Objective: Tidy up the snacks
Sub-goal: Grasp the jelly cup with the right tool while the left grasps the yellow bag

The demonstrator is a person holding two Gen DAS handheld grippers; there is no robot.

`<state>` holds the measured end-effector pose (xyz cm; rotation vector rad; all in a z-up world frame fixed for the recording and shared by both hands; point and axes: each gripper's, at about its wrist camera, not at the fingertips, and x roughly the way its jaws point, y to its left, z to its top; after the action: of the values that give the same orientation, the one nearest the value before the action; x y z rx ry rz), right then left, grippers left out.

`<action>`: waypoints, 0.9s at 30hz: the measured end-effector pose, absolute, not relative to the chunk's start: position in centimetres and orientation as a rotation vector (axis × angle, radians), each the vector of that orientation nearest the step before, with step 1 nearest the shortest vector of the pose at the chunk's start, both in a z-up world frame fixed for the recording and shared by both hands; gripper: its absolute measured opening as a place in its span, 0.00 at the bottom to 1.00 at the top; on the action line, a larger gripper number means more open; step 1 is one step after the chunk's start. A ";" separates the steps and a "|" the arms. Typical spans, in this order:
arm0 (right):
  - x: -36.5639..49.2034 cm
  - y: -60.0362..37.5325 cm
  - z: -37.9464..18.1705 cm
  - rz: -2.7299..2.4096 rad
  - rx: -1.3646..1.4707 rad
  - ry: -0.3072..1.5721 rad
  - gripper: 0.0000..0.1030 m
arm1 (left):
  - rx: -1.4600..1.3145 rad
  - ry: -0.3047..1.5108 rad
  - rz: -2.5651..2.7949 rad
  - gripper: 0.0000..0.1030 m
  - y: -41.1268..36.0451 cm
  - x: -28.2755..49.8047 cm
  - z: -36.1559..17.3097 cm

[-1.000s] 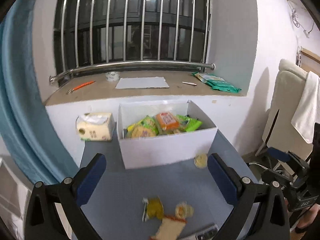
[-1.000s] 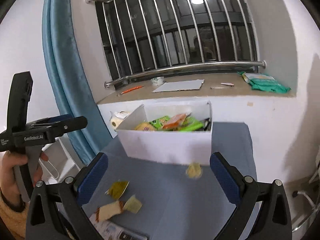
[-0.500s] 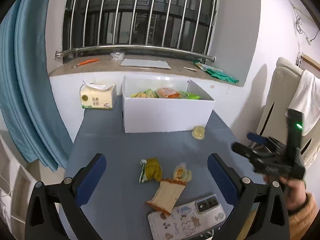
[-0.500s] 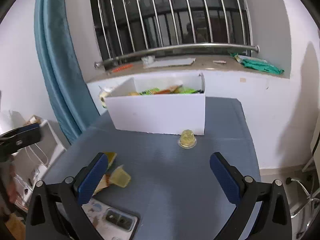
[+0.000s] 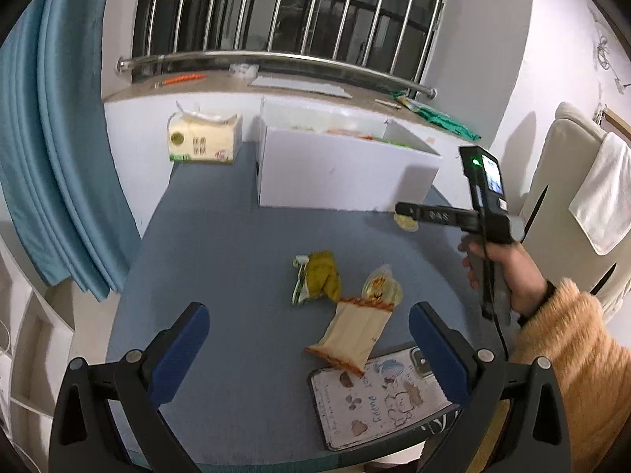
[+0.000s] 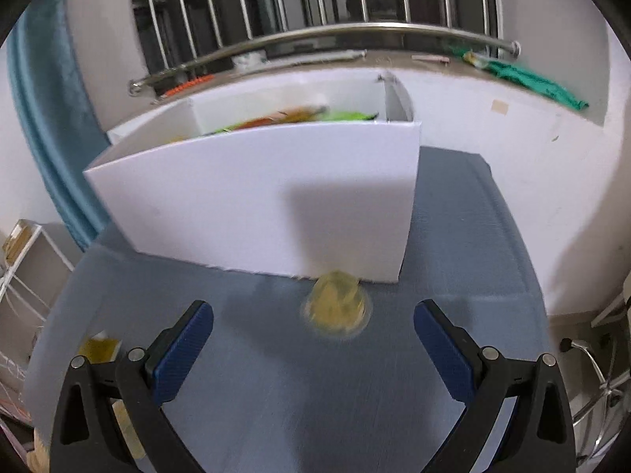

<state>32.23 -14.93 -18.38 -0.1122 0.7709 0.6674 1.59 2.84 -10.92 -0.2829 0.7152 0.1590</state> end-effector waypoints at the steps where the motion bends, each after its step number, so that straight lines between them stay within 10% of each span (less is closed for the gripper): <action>1: 33.1 -14.5 -18.8 0.655 -0.122 0.788 0.85 | -0.290 0.721 0.161 1.00 3.0 1.7 -11.2; 4: 34.6 -13.8 -20.0 0.618 -0.153 0.843 0.37 | -0.296 0.736 0.157 1.00 3.3 2.0 -11.7; 27: 22.0 -19.2 -13.2 0.806 -0.056 0.717 0.35 | -0.272 0.926 0.081 1.00 4.0 13.4 -18.0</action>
<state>22.01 -19.21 -13.16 -0.0555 0.7168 0.8061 13.39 4.00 -18.03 -0.2723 0.9257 0.0808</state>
